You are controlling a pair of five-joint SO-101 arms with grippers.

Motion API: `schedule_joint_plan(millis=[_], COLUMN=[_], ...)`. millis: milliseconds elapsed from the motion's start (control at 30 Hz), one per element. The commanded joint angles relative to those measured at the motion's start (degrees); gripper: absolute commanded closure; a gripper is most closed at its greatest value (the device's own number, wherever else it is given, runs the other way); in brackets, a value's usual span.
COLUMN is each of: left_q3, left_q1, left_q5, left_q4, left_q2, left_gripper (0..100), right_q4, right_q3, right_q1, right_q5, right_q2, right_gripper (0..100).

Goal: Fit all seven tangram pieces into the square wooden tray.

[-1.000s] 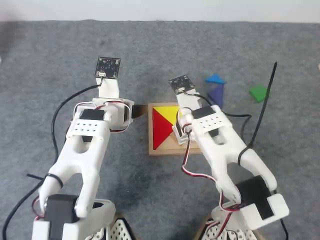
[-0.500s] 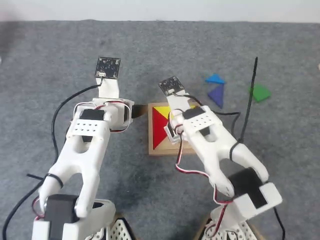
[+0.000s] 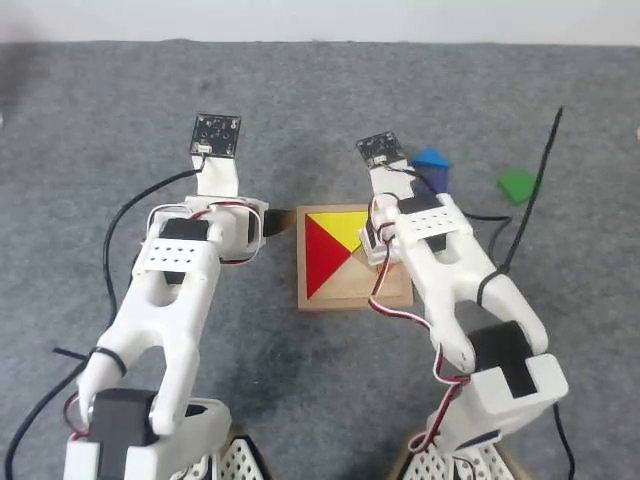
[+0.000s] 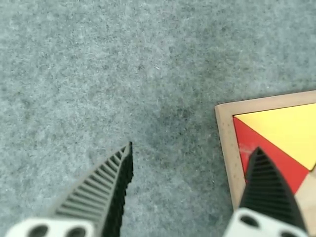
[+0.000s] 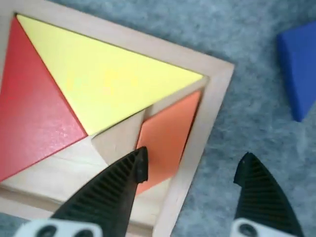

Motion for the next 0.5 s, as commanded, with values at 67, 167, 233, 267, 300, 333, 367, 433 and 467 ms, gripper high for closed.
schedule_joint_plan(millis=[67,167,233,267,300,333,367,433,467], left_q3=[-0.3,-0.3,-0.3,-0.3,-0.3,-0.3,-0.3,-0.3,-0.3], left_q1=[-0.1,-0.1,-0.1,-0.1,-0.1,-0.1,-0.1,-0.1,-0.1], left_q5=[0.1,0.1,0.1,0.1,0.1,0.1,0.1,0.1,0.1], left_q4=[-1.0,-1.0,-1.0,-1.0,-1.0,-1.0,-1.0,-1.0,-1.0], left_q2=[-0.4,-0.4,-0.4,-0.4,-0.4,-0.4,-0.4,-0.4,-0.4], left_gripper=[65,65,65,65,65,65,65,65,65], right_q4=[1.8,3.0,3.6,4.1,4.1,3.8,3.6,2.9,2.7], right_q3=[-3.2,-3.0,-2.8,-2.5,-2.0,-1.5,-0.9,-0.3,-0.2], right_q1=[0.7,0.7,1.1,1.3,1.5,1.5,1.5,1.8,1.9], right_q5=[0.8,0.6,0.7,0.7,0.7,0.7,0.7,0.7,0.7], right_q2=[-1.2,-4.1,-5.7,-5.9,-5.9,-5.6,-5.1,-3.1,-1.9], right_gripper=[69.9,69.9,69.9,69.9,69.9,69.9,69.9,69.9,69.9])
